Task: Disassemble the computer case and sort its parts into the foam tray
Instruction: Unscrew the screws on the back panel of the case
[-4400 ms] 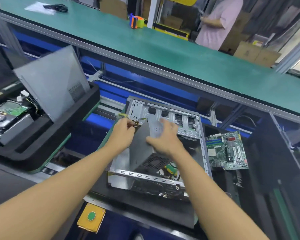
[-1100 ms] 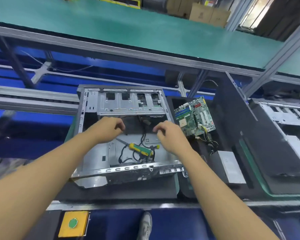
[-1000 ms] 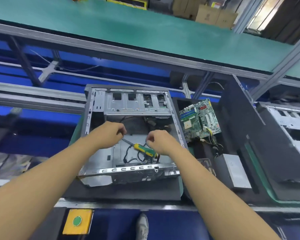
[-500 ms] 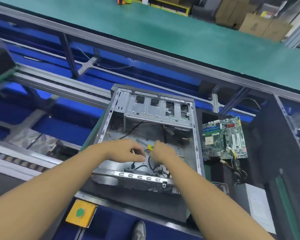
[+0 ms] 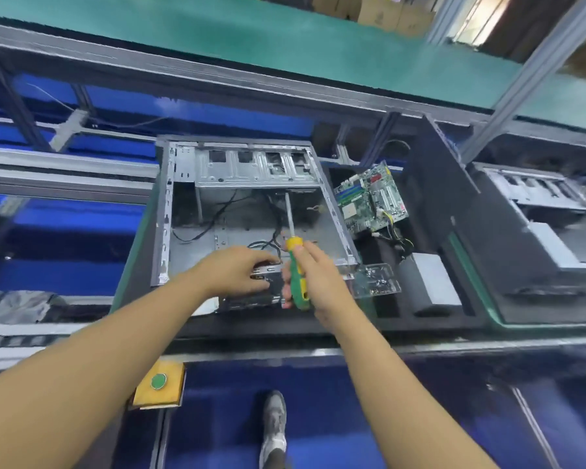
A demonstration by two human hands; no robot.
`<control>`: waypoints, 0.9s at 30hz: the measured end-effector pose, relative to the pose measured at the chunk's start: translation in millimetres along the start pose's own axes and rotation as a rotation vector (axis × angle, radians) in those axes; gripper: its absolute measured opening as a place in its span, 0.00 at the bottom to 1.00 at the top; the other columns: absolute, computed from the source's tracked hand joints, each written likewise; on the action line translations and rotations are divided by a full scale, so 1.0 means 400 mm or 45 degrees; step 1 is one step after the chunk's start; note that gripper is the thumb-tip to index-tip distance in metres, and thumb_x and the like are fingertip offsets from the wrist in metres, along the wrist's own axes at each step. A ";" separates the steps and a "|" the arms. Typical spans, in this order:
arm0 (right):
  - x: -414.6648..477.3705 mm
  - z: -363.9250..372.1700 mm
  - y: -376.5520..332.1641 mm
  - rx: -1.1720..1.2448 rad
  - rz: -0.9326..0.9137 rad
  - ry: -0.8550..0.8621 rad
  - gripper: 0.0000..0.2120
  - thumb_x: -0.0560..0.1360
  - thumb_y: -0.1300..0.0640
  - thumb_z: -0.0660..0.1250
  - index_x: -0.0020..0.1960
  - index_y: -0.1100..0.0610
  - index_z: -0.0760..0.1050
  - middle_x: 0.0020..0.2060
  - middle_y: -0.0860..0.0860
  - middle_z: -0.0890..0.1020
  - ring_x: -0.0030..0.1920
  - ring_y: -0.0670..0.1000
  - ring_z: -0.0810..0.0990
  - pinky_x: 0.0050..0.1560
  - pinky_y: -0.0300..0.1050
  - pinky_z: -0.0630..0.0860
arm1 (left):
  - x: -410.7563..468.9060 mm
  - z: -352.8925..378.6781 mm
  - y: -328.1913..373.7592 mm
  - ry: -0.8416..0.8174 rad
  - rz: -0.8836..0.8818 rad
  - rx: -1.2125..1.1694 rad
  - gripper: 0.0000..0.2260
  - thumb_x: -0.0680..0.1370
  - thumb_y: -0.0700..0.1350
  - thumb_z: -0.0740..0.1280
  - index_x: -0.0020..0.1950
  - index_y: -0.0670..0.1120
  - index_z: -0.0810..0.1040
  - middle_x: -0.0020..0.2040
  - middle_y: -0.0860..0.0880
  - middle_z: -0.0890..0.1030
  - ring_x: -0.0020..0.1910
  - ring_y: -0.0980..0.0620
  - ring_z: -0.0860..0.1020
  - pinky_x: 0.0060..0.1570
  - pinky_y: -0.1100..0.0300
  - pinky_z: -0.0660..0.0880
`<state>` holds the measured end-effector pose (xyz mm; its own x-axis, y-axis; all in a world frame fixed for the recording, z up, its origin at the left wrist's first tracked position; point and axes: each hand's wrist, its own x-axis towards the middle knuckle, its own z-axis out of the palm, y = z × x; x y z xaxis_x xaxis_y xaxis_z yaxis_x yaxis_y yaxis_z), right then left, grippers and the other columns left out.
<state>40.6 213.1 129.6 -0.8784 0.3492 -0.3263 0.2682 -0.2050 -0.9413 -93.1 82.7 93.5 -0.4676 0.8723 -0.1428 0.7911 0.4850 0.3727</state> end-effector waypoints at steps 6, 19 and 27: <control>-0.165 0.005 0.147 -0.118 0.115 0.184 0.11 0.85 0.49 0.57 0.57 0.54 0.74 0.36 0.50 0.79 0.23 0.50 0.70 0.23 0.39 0.68 | -0.020 0.021 0.016 0.140 -0.007 0.093 0.21 0.78 0.62 0.64 0.71 0.63 0.66 0.62 0.54 0.81 0.58 0.47 0.79 0.52 0.52 0.77; -0.201 0.035 0.209 -0.082 0.171 0.220 0.13 0.84 0.46 0.58 0.61 0.27 0.71 0.31 0.46 0.74 0.24 0.49 0.68 0.24 0.39 0.65 | -0.022 0.061 0.039 0.438 -0.156 0.147 0.16 0.77 0.67 0.61 0.63 0.66 0.70 0.46 0.56 0.84 0.45 0.50 0.83 0.41 0.54 0.78; -0.195 0.033 0.220 -0.123 0.145 0.234 0.14 0.82 0.44 0.59 0.55 0.21 0.70 0.31 0.45 0.74 0.25 0.49 0.68 0.24 0.38 0.66 | -0.018 0.062 0.035 0.460 -0.118 0.208 0.16 0.77 0.66 0.63 0.63 0.64 0.72 0.43 0.55 0.84 0.42 0.50 0.82 0.32 0.59 0.66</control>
<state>127.7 155.7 73.4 -0.7559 0.4908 -0.4332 0.4062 -0.1673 -0.8983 -68.9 84.7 76.9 -0.6251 0.7611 0.1731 0.7779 0.5891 0.2186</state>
